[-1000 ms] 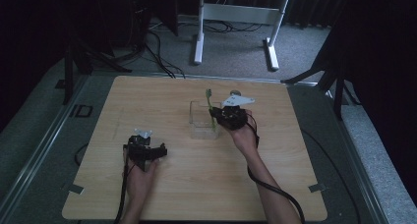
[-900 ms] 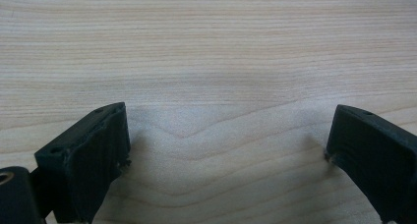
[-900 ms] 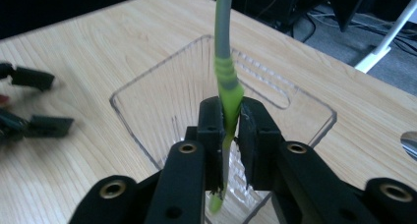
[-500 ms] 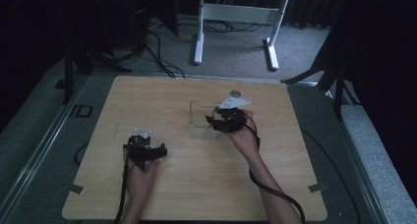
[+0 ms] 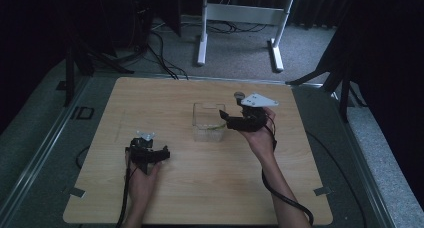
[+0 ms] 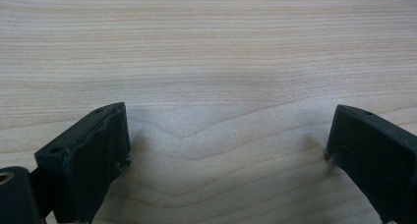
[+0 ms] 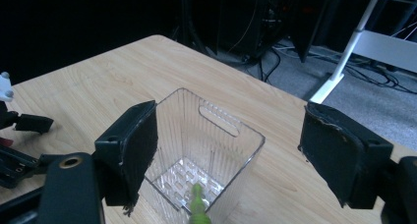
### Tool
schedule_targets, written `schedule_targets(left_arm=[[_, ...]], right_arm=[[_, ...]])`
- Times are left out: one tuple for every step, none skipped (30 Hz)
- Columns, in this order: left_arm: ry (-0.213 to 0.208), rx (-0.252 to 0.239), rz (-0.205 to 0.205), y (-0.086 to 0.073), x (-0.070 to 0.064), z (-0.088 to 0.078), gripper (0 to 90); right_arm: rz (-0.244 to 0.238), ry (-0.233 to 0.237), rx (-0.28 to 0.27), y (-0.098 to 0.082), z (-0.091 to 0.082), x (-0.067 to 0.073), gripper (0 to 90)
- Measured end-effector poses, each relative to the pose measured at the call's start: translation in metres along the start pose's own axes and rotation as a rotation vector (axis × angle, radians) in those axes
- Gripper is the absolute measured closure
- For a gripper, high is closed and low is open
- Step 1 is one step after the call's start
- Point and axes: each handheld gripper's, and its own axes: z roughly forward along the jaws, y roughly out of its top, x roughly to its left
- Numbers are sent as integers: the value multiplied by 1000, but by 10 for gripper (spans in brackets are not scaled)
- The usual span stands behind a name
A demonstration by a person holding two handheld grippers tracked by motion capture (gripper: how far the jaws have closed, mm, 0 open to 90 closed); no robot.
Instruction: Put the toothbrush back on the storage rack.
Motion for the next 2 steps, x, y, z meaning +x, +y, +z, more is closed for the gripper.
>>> schedule_targets(left_arm=[[0, 0, 0, 0, 0, 0, 30], [0, 0, -1, 0, 0, 0, 30]], right_arm=[[0, 0, -6, 0, -2, 0, 221], [-1, 0, -11, 0, -5, 0, 220]])
